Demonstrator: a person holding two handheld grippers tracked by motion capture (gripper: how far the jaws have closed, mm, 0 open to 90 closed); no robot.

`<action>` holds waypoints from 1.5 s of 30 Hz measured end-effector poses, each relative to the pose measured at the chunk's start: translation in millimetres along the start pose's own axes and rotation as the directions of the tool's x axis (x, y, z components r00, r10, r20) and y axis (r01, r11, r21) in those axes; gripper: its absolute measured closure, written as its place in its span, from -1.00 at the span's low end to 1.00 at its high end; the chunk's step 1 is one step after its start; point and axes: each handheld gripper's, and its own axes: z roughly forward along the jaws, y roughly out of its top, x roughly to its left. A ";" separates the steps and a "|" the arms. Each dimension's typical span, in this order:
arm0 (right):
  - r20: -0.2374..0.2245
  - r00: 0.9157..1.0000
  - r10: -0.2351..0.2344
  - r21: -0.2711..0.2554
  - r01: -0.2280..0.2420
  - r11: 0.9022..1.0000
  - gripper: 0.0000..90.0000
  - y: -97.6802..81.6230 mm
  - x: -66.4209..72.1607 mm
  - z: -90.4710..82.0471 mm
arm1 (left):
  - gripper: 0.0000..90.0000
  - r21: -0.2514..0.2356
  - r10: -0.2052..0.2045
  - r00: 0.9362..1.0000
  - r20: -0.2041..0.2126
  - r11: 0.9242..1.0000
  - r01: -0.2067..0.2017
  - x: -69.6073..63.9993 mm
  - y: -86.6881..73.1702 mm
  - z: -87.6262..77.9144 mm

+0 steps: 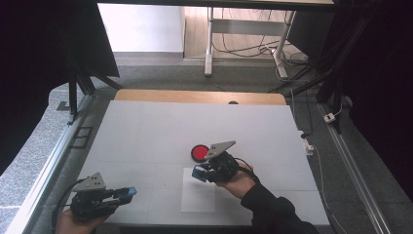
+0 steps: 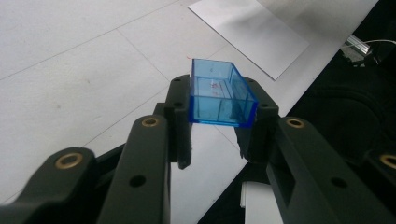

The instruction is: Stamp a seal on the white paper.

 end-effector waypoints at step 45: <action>0.059 0.994 -0.089 0.120 0.081 0.990 0.58 -10.6 11.4 29.2 | 0.52 0.008 0.000 1.000 0.004 1.000 0.000 -0.6 0.3 1.6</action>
